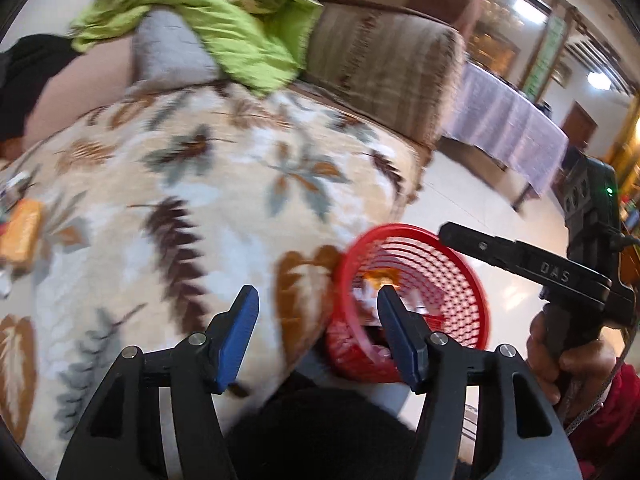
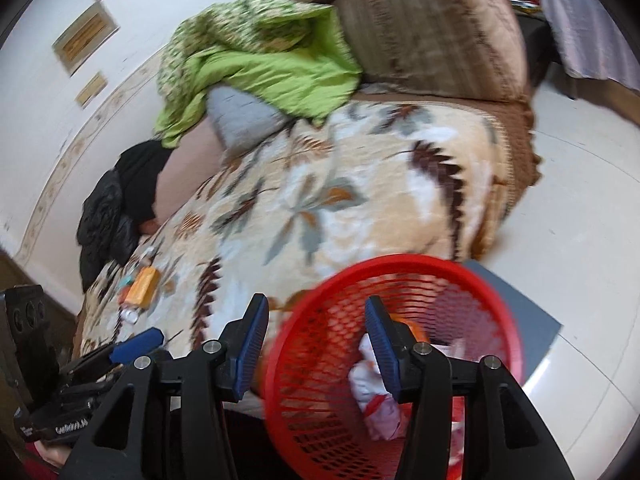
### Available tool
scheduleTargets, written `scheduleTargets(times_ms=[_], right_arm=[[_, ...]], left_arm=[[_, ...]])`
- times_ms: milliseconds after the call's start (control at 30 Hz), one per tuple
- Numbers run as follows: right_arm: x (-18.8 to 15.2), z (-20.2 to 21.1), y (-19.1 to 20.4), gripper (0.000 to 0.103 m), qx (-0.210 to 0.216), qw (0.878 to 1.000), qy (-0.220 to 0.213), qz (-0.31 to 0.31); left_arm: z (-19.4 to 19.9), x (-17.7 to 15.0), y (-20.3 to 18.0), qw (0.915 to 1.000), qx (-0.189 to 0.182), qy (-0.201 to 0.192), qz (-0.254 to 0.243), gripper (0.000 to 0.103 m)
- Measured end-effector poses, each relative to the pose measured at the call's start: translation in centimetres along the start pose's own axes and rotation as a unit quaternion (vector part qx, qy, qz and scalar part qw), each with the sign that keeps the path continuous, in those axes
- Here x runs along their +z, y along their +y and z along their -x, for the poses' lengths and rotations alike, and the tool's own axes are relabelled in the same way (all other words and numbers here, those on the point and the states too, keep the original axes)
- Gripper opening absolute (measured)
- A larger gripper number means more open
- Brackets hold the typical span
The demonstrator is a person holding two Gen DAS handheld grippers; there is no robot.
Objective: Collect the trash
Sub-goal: 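Move both open tools back over the trash on the bed, then grasp the white bottle with the left tool while the right tool grasps the orange medicine box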
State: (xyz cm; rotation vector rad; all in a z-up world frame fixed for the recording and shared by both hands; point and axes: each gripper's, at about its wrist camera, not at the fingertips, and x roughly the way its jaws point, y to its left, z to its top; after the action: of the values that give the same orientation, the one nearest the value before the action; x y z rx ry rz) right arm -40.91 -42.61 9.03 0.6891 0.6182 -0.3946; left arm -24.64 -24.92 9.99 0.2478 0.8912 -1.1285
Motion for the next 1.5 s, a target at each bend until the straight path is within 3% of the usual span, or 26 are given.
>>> scheduleTargets(times_ms=[233,433,600,800,867,1000,1233,1367,1500], right_arm=[[-0.3,-3.5,6.6,0.054,0.044,0.997,0.027,0.060],[-0.6,-7.0,12.3,0.055,0.079,0.990,0.059,0.105],[-0.6,-10.3,17.8,0.058,0.104,0.981,0.086,0.142],[0.0,-15.4,24.5,0.064,0.125,0.973,0.109,0.163],[0.0,-17.6,26.5,0.064,0.131,0.971,0.115,0.161],[-0.1,-22.5,30.1,0.065,0.126,0.969,0.139,0.162],[-0.1,-31.5,33.0,0.065,0.101,0.970,0.188,0.119],[-0.6,-34.6,33.1,0.064,0.090,0.968,0.208,0.108],[-0.8,-33.7,32.1,0.056,0.106,0.968,0.202,0.102]], left_arm=[[4.1,-1.7,6.8,0.9956,0.065,-0.027,0.063,0.061],[6.7,-3.7,13.4,0.9816,0.120,-0.043,0.142,0.061],[9.2,-5.4,19.4,0.9539,0.192,-0.066,0.221,0.061],[10.9,-8.2,25.5,0.8978,0.302,-0.095,0.307,0.061],[10.9,-9.3,27.0,0.8866,0.315,-0.094,0.326,0.061],[10.8,-10.5,29.0,0.8739,0.317,-0.095,0.356,0.061],[11.1,-10.7,30.0,0.8655,0.320,-0.108,0.370,0.061],[10.9,-10.6,30.4,0.8696,0.312,-0.104,0.369,0.061],[10.4,-10.2,30.6,0.8750,0.295,-0.102,0.370,0.061]])
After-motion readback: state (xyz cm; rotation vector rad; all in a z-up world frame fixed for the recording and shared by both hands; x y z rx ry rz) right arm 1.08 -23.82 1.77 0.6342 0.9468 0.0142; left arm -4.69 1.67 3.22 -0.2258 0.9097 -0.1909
